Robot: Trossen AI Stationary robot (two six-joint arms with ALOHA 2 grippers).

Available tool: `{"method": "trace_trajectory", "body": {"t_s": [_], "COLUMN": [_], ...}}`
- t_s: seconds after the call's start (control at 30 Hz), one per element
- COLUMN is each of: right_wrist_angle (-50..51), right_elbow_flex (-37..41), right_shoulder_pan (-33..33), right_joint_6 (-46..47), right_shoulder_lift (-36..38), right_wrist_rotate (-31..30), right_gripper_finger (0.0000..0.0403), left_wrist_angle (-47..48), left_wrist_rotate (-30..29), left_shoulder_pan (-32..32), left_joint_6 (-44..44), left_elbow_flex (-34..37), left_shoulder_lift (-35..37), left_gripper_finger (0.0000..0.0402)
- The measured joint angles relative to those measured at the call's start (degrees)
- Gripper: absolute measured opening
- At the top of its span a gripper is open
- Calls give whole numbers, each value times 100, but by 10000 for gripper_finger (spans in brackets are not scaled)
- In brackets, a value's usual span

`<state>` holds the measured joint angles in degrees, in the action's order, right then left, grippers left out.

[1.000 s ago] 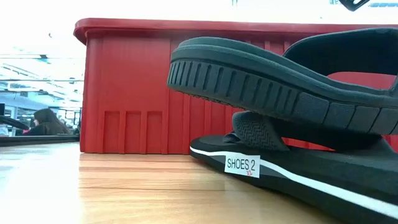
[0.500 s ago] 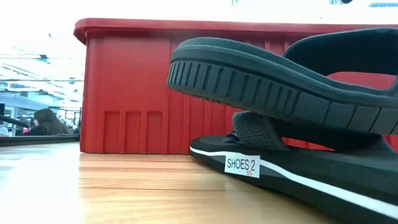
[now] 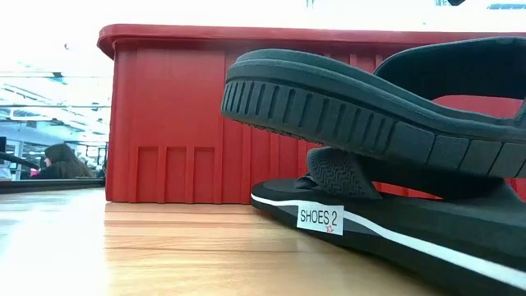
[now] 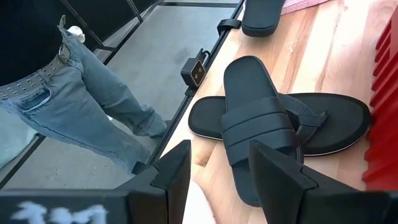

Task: Pick and place slides into bin
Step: Move the black slide to the middle left of the table

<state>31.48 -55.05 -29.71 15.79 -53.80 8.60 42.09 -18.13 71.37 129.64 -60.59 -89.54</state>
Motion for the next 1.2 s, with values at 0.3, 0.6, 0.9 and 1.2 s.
{"method": "trace_trajectory", "body": {"t_s": [0.3, 0.6, 0.9, 1.2], "right_wrist_angle": [2, 7, 7, 4], "right_elbow_flex": [0, 0, 0, 0], "right_shoulder_pan": [0, 0, 4, 2], "right_joint_6": [-2, -20, -43, -2], "right_shoulder_lift": [0, 0, 0, 0], "right_wrist_rotate": [-143, -251, -439, -630], "right_gripper_finger": [150, 150, 150, 150], "left_wrist_angle": [-973, -1561, -1527, -1253], "left_wrist_rotate": [-46, -862, -1568, -1795], "left_shoulder_pan": [0, -4, -30, -403], "left_joint_6": [-63, -195, 109, 162], "left_elbow_flex": [545, 637, 637, 639], "left_shoulder_lift": [-2, -2, -9, -9], "left_gripper_finger": [134, 134, 134, 134]}}
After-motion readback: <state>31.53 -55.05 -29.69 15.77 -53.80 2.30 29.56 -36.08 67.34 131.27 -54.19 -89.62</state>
